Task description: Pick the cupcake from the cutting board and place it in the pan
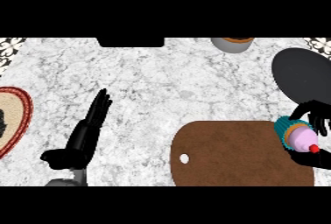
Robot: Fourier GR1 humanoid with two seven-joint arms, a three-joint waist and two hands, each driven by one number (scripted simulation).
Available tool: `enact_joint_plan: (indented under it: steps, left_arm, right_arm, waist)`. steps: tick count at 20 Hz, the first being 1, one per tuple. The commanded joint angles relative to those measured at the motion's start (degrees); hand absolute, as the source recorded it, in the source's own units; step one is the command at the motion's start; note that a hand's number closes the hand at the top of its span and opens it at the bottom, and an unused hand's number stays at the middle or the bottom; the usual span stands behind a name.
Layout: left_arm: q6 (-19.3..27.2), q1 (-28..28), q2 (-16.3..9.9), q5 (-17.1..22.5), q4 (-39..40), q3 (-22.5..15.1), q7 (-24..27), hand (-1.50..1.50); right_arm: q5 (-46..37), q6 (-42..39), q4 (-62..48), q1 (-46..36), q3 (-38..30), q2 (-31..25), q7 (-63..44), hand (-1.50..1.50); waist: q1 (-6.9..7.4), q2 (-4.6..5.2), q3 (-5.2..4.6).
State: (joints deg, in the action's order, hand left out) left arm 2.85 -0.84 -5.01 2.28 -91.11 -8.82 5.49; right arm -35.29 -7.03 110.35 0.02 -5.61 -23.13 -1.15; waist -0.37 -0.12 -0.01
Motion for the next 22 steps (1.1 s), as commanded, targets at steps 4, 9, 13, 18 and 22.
enact_joint_plan:
  steps: [4, 9, 13, 18, 22]
  left_arm:
    - [-0.9, -4.3, 0.1, -0.3, 3.9, 1.3, 0.8, 0.0]
    - [-0.4, -2.8, 1.3, -1.0, 4.5, 0.9, 1.7, 0.0]
    - [-0.9, -2.8, 2.1, -0.7, 2.6, 0.1, 1.4, 0.0]
    - [-1.8, 0.0, 0.9, -0.7, 0.6, -0.2, 0.8, 0.0]
    - [-1.9, -3.9, 1.1, -0.4, 1.3, 0.7, -0.7, 0.0]
  right_arm:
    - [9.1, -1.0, -11.2, -10.3, -9.9, 0.7, -3.6, 1.5]
    - [8.5, 4.5, -28.0, -13.5, -15.9, -2.4, 8.1, 1.5]
    - [3.1, 13.5, -42.3, -21.2, -15.6, -2.5, 13.9, 1.5]
    - [2.5, 22.3, -56.8, -26.3, -22.2, -8.3, 24.4, 1.5]
    - [5.6, 26.0, -70.9, -34.7, -25.3, -8.6, 30.1, 1.5]
  waist:
    - [0.55, 0.29, 0.0]
    - [0.78, 0.33, 0.04]
    - [1.66, 0.5, 0.08]
    - [2.4, 0.68, 0.17]
    - [2.96, 1.04, 0.23]
